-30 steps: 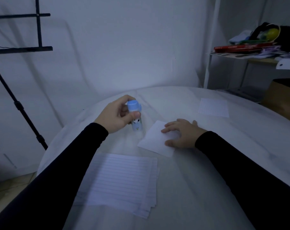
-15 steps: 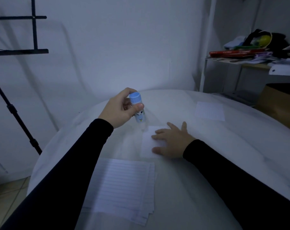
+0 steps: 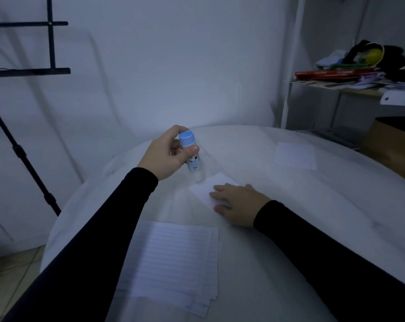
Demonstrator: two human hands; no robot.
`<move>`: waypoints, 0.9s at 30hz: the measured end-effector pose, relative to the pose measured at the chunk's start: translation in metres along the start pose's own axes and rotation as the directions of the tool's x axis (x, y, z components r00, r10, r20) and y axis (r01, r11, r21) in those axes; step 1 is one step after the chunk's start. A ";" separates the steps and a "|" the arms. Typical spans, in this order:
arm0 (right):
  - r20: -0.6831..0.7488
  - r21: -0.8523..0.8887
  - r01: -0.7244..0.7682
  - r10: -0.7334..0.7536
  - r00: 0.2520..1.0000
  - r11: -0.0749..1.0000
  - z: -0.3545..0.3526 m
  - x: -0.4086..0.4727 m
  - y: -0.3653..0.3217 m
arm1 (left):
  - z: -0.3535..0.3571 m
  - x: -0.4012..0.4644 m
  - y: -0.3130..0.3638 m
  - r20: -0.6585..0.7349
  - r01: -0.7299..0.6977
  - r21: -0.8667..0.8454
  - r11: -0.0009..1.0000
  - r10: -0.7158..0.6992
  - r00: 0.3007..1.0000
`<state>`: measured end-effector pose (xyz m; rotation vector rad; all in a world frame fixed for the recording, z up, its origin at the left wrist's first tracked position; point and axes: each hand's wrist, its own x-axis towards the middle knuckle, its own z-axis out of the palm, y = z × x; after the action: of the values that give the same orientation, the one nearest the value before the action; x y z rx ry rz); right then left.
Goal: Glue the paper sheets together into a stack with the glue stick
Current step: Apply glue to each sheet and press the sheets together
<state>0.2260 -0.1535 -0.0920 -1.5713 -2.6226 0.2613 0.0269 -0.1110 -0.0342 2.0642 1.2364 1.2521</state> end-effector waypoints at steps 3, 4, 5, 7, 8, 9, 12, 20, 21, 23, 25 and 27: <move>0.044 0.232 0.060 -0.072 0.996 0.971 -0.006 -0.007 0.018 | 0.000 -0.001 -0.004 0.010 0.024 -0.004 1.000 -0.024 1.000; 0.032 0.302 0.086 -0.100 0.994 0.950 -0.006 -0.008 0.023 | 0.001 -0.001 -0.005 0.012 0.036 -0.012 0.999 -0.036 0.999; -0.003 0.354 0.118 -0.125 0.992 0.928 -0.005 -0.009 0.026 | 0.002 0.000 -0.007 0.014 0.048 -0.022 0.999 -0.048 0.999; -0.123 0.380 0.179 -0.143 0.982 0.908 0.000 -0.006 0.027 | 0.006 0.001 -0.010 0.022 0.062 -0.024 0.998 -0.062 0.998; -0.173 0.350 0.192 -0.138 0.975 0.917 0.003 -0.005 0.026 | 0.009 0.001 -0.010 0.028 0.061 -0.013 0.998 -0.061 0.998; -0.203 0.317 0.195 -0.135 0.970 0.928 0.005 -0.005 0.023 | 0.013 0.001 -0.011 0.036 0.057 0.004 0.998 -0.057 0.998; -0.197 0.284 0.207 -0.155 0.968 0.936 0.010 -0.003 0.021 | 0.025 0.004 -0.016 0.034 0.045 0.090 0.995 -0.048 0.998; -0.193 0.243 0.209 -0.164 0.967 0.947 0.008 -0.001 0.020 | 0.040 0.016 -0.023 0.052 0.061 0.202 0.978 -0.073 0.996; -0.193 0.233 0.213 -0.170 0.966 0.949 0.008 0.000 0.019 | 0.041 0.018 -0.024 0.056 0.062 0.203 0.977 -0.075 0.996; -0.196 0.217 0.221 -0.179 0.964 0.951 0.009 0.002 0.018 | 0.041 0.021 -0.025 0.064 0.058 0.208 0.976 -0.073 0.995; -0.201 0.205 0.217 -0.176 0.964 0.954 0.011 0.003 0.018 | 0.041 0.022 -0.025 0.072 0.051 0.219 0.974 -0.068 0.995; -0.209 0.203 0.204 -0.162 0.964 0.958 0.012 0.004 0.018 | 0.041 0.021 -0.023 0.076 0.054 0.211 0.976 -0.071 0.995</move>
<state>0.2382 -0.1432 -0.1072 -1.2092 -2.4703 0.3582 0.0552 -0.0775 -0.0611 2.1794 1.4355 1.0354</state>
